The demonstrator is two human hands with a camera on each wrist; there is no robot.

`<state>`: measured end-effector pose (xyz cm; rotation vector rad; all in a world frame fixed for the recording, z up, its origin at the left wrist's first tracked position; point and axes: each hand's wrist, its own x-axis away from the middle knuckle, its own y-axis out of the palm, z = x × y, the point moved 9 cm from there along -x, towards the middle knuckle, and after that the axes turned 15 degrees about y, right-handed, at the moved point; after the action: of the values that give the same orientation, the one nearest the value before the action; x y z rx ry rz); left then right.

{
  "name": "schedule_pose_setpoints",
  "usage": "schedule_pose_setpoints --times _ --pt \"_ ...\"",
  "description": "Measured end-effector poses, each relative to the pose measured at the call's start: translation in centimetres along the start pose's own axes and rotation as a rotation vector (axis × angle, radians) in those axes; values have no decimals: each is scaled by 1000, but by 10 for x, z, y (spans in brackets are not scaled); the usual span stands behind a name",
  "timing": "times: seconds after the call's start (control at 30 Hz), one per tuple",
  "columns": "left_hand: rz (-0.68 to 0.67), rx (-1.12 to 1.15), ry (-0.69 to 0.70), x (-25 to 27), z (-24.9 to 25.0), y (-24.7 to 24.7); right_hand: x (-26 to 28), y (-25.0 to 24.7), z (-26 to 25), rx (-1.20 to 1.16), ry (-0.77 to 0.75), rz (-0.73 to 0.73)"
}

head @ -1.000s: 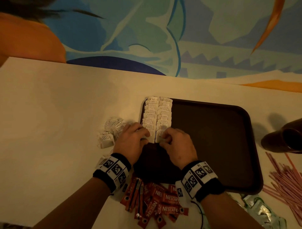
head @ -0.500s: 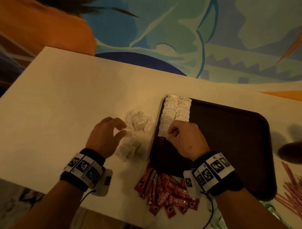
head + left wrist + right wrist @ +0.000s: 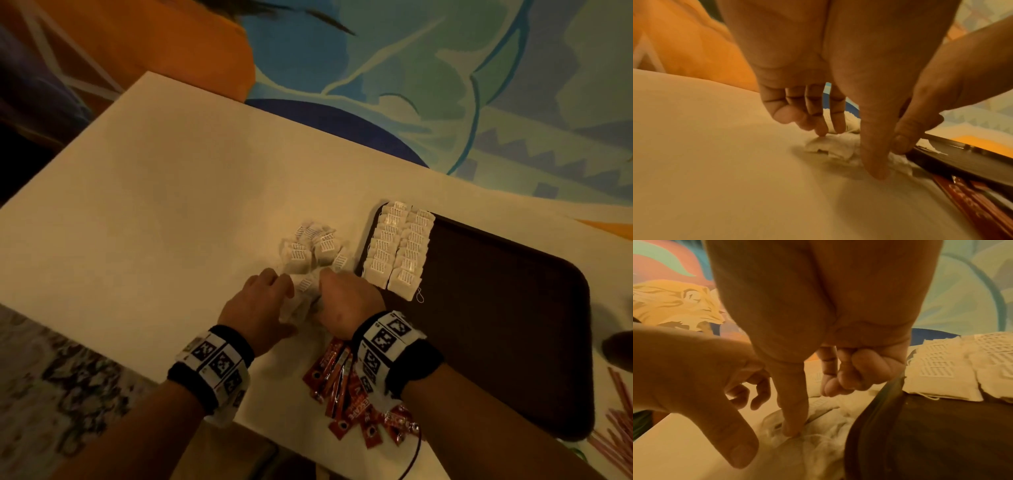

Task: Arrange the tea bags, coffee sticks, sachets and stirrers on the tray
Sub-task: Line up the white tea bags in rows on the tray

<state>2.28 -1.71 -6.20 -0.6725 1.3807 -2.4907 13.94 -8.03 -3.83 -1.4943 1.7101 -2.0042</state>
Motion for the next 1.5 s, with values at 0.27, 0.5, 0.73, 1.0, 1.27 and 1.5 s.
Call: schedule_pose_setpoints --times 0.27,0.5,0.73,1.0,1.27,1.5 --pt "120 4 50 6 -5 -1 -2 18 -19 29 -98 -27" --pt "252 131 35 11 -19 -15 -3 7 -21 -66 -150 20" --pt "367 232 -106 20 -36 -35 -2 16 -22 -13 -211 34" --pt "375 280 -165 25 -41 -40 -5 17 -28 -69 -278 82" --pt "432 347 -157 27 -35 -54 0 -11 -2 -516 -230 38" --pt "454 347 -41 10 -5 -77 8 -32 57 -852 -152 42"
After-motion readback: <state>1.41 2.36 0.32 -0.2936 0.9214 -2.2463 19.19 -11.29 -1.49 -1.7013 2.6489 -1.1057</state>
